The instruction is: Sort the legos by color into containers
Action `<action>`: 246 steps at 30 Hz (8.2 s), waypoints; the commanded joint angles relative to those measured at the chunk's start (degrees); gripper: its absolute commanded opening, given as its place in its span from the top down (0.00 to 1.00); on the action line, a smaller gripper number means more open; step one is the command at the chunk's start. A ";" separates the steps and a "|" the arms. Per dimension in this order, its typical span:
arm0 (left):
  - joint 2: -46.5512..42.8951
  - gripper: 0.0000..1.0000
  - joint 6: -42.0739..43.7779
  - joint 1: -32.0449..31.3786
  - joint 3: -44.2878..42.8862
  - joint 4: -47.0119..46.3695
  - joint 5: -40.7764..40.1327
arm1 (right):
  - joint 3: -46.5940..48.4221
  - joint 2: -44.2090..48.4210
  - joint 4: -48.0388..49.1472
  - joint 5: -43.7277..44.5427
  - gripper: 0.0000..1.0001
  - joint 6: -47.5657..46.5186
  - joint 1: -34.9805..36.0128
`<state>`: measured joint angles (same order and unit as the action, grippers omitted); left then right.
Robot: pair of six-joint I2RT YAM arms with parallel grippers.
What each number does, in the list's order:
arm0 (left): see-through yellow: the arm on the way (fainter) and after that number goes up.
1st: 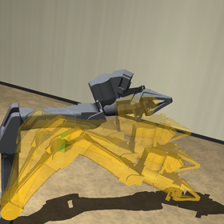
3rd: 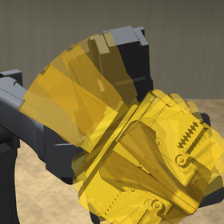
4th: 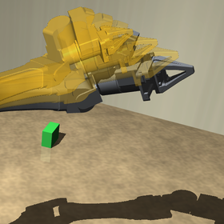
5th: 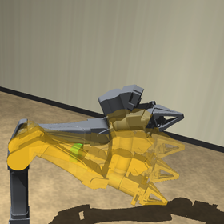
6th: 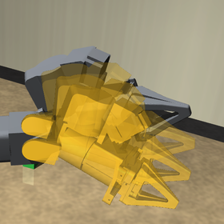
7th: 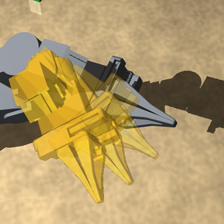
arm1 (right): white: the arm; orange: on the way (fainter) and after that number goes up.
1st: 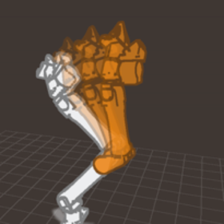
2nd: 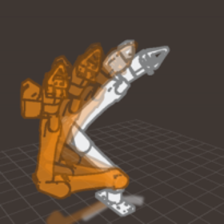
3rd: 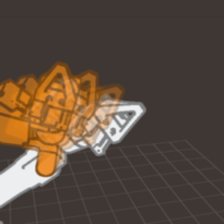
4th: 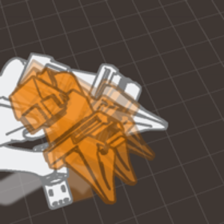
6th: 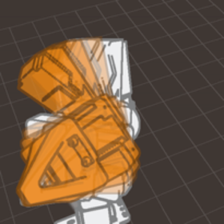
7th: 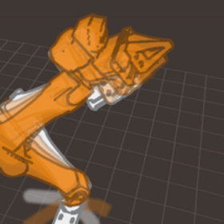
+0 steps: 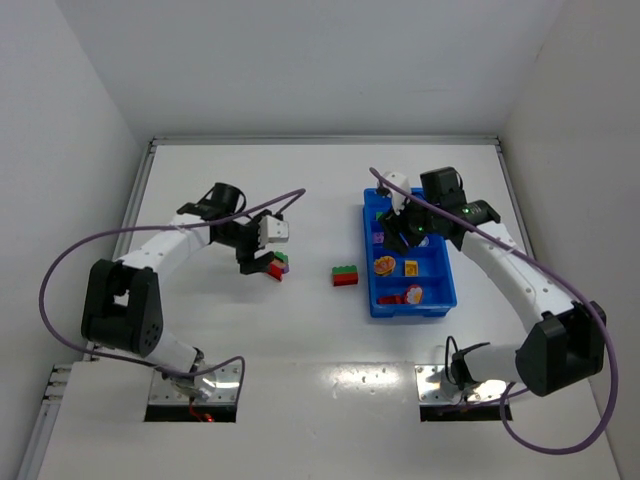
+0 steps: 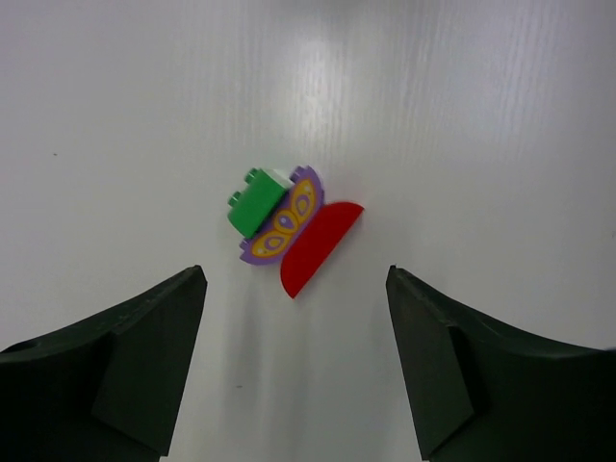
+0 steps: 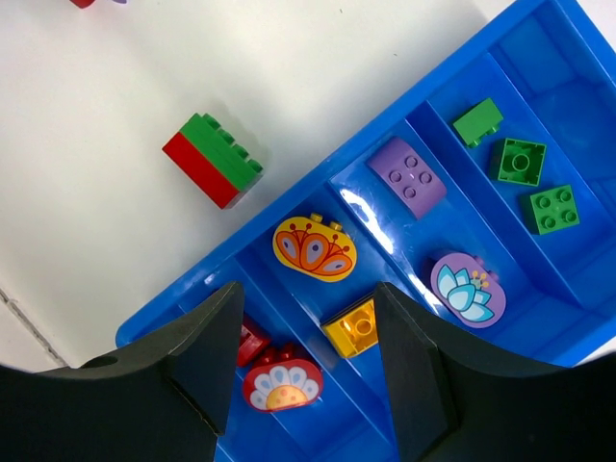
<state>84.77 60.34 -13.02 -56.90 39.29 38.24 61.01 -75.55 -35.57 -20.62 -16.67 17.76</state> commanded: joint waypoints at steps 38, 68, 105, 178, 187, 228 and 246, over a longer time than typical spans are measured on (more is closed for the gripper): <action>20.08 0.33 -63.41 -16.25 -19.38 -2.20 -33.76 | -0.28 2.34 1.82 1.73 0.43 0.49 0.17; 25.53 0.70 -62.89 -15.72 -16.13 -2.64 -33.76 | -1.34 2.86 1.82 2.25 0.43 0.49 0.17; 24.12 1.00 -101.38 0.54 -34.50 -21.27 -16.00 | 14.81 -22.17 37.42 -14.97 0.33 46.20 6.23; 21.49 1.00 -96.38 -1.48 -33.53 -28.48 -11.53 | 2.37 -9.74 23.54 -4.96 1.00 23.37 9.32; 31.32 1.00 -93.56 -12.28 -44.94 -28.48 -1.94 | -10.12 4.17 15.19 -1.09 1.00 18.25 9.31; 53.57 0.14 -88.55 -21.18 -64.65 -32.86 -11.79 | -10.21 11.30 5.95 -0.74 1.00 14.38 6.67; 22.89 0.11 -91.12 2.72 -41.53 -39.15 27.84 | -0.30 -4.41 14.40 -21.28 1.00 7.88 6.67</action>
<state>109.14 -32.71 -13.65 -99.68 -1.13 50.96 54.85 -75.50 -25.17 -31.51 -4.84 24.56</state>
